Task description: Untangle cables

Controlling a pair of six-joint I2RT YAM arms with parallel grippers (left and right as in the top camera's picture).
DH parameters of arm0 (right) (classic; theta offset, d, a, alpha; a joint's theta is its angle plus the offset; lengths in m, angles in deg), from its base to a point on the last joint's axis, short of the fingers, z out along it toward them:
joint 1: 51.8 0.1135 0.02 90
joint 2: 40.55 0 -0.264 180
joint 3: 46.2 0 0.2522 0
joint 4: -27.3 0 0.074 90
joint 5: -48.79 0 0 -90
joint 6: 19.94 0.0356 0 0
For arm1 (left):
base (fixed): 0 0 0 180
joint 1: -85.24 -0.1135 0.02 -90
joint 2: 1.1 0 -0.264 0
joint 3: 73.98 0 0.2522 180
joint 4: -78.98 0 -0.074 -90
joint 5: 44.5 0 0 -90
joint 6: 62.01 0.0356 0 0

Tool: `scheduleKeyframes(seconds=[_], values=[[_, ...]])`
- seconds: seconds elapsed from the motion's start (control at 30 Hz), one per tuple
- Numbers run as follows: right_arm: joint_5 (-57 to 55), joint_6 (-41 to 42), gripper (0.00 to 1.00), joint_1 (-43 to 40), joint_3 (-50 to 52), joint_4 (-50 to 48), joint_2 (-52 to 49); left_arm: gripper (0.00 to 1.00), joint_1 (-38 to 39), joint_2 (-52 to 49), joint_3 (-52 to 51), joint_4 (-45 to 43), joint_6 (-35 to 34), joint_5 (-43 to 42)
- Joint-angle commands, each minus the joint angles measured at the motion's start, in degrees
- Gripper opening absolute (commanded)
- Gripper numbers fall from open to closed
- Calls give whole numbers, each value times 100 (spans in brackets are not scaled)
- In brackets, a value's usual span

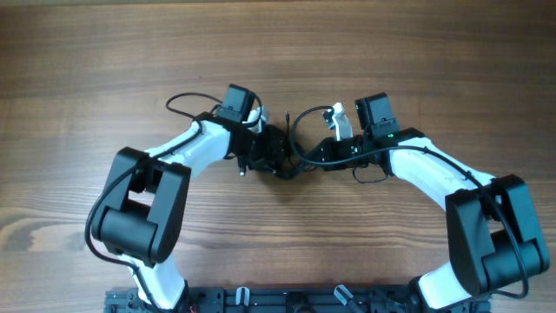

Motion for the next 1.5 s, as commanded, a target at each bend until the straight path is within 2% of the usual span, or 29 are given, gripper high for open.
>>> scheduleKeyframes(seconds=[0.0,0.1,0.13,0.17,0.23,0.27,0.37,0.47,0.63,0.7,0.8,0.87,0.9,0.97,1.0,1.03,1.07,1.13,1.33,1.47], values=[[210,-133,4,46,2,7,11,56,308,-334,-197,-15,219,1565],[205,-133,4,46,2,4,11,55,417,-334,-197,-26,212,1661],[208,-133,4,46,2,4,11,49,457,-334,-197,-2,214,1663],[205,-136,4,46,2,4,11,39,479,-334,-197,44,210,1663],[205,-136,4,46,2,4,11,11,496,-334,-197,131,192,1661],[205,-136,4,46,2,2,11,4,496,-332,-197,195,195,1663],[37,-122,4,46,2,17,11,4,352,-205,-151,356,195,1655],[-623,76,4,44,2,125,11,4,22,435,-85,472,195,1384],[-621,74,4,46,2,179,11,4,-444,1209,-87,866,170,1224],[-852,114,4,46,2,439,11,4,-527,1233,-87,887,168,1060],[-2013,789,4,46,2,1255,11,4,-573,1233,-87,938,168,922],[-2664,942,13,46,2,1974,11,4,-573,1233,-87,1029,173,927],[-2730,931,13,46,2,2146,11,4,-570,1233,-87,1051,173,927],[-2487,833,4,46,2,2116,11,4,-553,1233,-87,1049,170,896],[-2020,435,4,46,2,2004,11,4,-538,1233,-87,1047,173,837],[-1338,-42,4,46,2,1799,11,15,-487,1233,-90,1043,184,748],[-1025,-133,4,46,2,1655,11,31,-372,1231,-98,1021,201,728],[-988,-44,4,46,2,1491,11,38,-173,1220,-98,1027,352,732],[-732,15,4,46,2,1316,11,48,240,721,-101,717,903,892],[-734,22,4,46,2,1316,11,57,459,415,-101,289,1821,1462]])
